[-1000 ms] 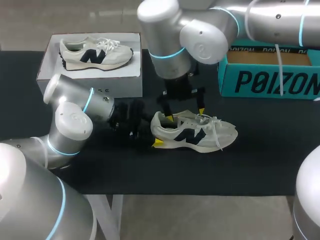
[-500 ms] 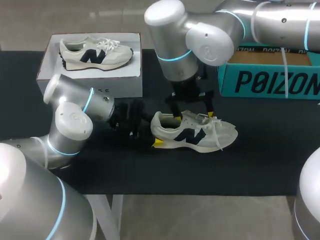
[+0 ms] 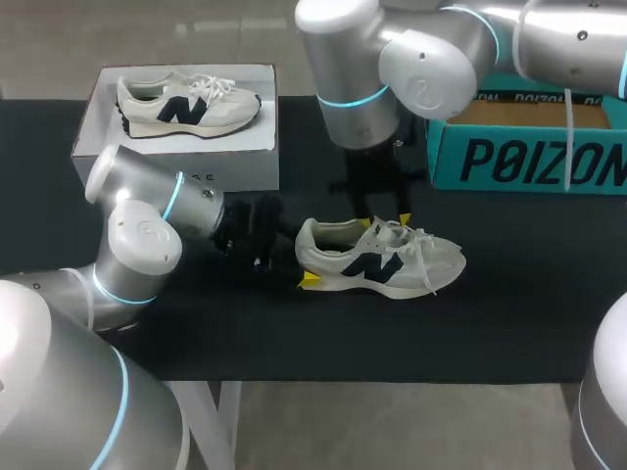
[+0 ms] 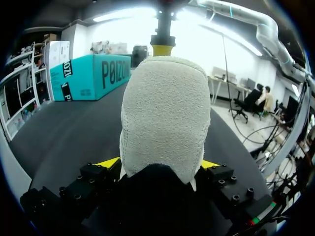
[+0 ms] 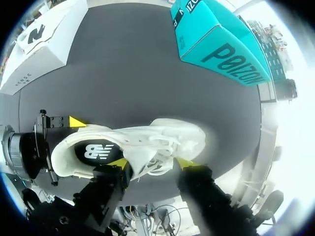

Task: Take the shoe out of the shoebox, open the shoe tongue, remove and reinsert the insole, then place the shoe into the shoebox

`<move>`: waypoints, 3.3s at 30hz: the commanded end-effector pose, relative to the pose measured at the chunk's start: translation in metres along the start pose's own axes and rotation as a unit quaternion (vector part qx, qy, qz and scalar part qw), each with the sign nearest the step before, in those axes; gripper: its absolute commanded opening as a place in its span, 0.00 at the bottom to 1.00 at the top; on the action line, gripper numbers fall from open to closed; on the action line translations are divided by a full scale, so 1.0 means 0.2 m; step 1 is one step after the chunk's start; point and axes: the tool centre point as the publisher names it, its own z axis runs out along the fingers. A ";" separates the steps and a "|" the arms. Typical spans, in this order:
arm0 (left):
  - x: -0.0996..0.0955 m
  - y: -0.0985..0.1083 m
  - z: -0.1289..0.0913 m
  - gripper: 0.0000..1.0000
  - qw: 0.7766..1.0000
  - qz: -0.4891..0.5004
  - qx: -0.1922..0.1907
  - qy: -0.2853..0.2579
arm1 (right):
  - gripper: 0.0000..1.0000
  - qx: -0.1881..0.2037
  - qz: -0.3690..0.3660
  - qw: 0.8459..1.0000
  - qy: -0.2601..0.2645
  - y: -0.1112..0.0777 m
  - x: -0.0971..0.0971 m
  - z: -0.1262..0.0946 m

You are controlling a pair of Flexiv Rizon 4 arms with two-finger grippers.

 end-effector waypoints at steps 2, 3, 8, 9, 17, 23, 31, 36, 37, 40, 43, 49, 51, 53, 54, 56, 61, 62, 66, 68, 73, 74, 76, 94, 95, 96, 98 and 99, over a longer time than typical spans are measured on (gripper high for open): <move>0.00 0.00 0.00 0.00 1.000 0.000 -0.001 0.001 | 0.00 0.011 0.017 0.998 0.053 0.01 -0.02 0.02; 0.00 0.00 0.00 0.00 1.000 0.000 -0.001 0.001 | 0.00 0.013 0.029 0.996 0.087 0.01 -0.04 0.02; 0.00 0.00 0.00 0.00 1.000 0.000 -0.001 0.001 | 0.00 0.028 0.035 0.984 0.173 0.00 -0.13 0.01; 0.00 0.00 0.00 0.00 1.000 0.000 -0.001 0.001 | 0.00 0.029 0.036 0.983 0.176 0.00 -0.15 0.00; 0.00 0.00 0.00 0.00 1.000 0.000 -0.001 0.001 | 0.00 0.030 0.031 0.970 0.241 0.00 -0.29 -0.05; 0.00 0.00 0.00 0.00 1.000 0.000 -0.001 0.001 | 0.00 0.051 0.048 0.971 0.229 -0.03 -0.46 -0.03; 0.00 0.00 0.00 0.00 1.000 0.000 -0.001 0.001 | 0.00 0.129 0.058 0.973 0.181 -0.06 -0.53 0.14; 0.00 0.00 0.00 0.00 1.000 0.000 -0.001 0.001 | 0.00 0.155 0.093 0.970 0.163 -0.07 -0.53 0.21; 0.00 0.00 0.00 0.00 1.000 0.000 -0.001 0.001 | 0.00 0.158 0.095 0.969 0.163 -0.06 -0.52 0.21; 0.00 0.00 0.00 0.00 1.000 0.000 -0.001 0.001 | 0.72 0.160 0.096 0.969 0.161 -0.04 -0.49 0.25; 0.00 0.00 0.00 0.00 1.000 0.000 -0.001 0.001 | 1.00 0.160 0.093 0.969 0.162 -0.02 -0.45 0.26; 0.00 0.00 0.00 0.00 1.000 0.000 -0.001 0.001 | 1.00 0.154 0.101 0.967 0.175 0.02 -0.42 0.32; 0.00 0.00 0.00 0.00 1.000 0.000 -0.001 0.001 | 1.00 0.156 0.102 0.966 0.178 0.02 -0.42 0.33; 0.00 0.00 0.00 0.00 1.000 0.000 -0.001 0.001 | 1.00 0.155 0.102 0.966 0.179 0.02 -0.42 0.32; 0.00 0.00 0.00 0.00 1.000 0.000 -0.001 0.001 | 1.00 0.153 0.102 0.967 0.177 0.01 -0.42 0.31; 0.00 0.00 0.00 0.00 1.000 0.000 -0.001 0.001 | 1.00 0.147 0.103 0.968 0.176 0.01 -0.43 0.27; 0.00 0.00 0.00 0.00 1.000 0.000 -0.001 0.001 | 1.00 0.118 0.109 0.970 0.180 0.00 -0.47 0.15; 0.00 0.00 0.00 0.00 1.000 0.000 -0.001 0.001 | 1.00 0.112 0.109 0.971 0.181 0.00 -0.48 0.13; 0.00 0.00 0.00 0.00 1.000 0.000 -0.001 0.001 | 1.00 0.104 0.108 0.971 0.187 0.00 -0.48 0.10; 0.00 0.00 0.00 0.00 1.000 0.000 -0.001 0.001 | 1.00 0.107 0.107 0.969 0.194 -0.01 -0.47 0.11; 0.00 0.00 0.00 0.00 1.000 0.000 -0.001 0.001 | 1.00 0.109 0.101 0.967 0.208 0.00 -0.42 0.11; 0.00 0.00 0.00 0.00 1.000 0.000 -0.001 0.001 | 1.00 0.108 0.098 0.967 0.211 0.01 -0.41 0.11; 0.00 0.00 0.00 0.00 1.000 0.000 -0.001 0.001 | 1.00 0.107 0.088 0.967 0.214 0.01 -0.37 0.10; 0.00 0.00 0.00 0.00 1.000 0.000 -0.001 0.001 | 1.00 0.105 0.066 0.972 0.201 -0.15 -0.26 -0.03; 0.00 0.00 0.00 0.00 1.000 0.000 -0.001 0.001 | 1.00 0.106 0.074 0.972 0.197 -0.17 -0.28 -0.03; 0.00 0.00 0.00 0.00 1.000 0.000 -0.001 0.001 | 1.00 0.108 0.081 0.971 0.196 -0.18 -0.31 -0.02; 0.00 0.00 0.00 0.00 1.000 0.000 -0.001 0.001 | 1.00 0.114 0.098 0.970 0.192 -0.21 -0.36 0.01; 0.00 0.00 0.00 0.00 1.000 0.000 -0.001 0.001 | 1.00 0.118 0.106 0.969 0.190 -0.22 -0.38 0.02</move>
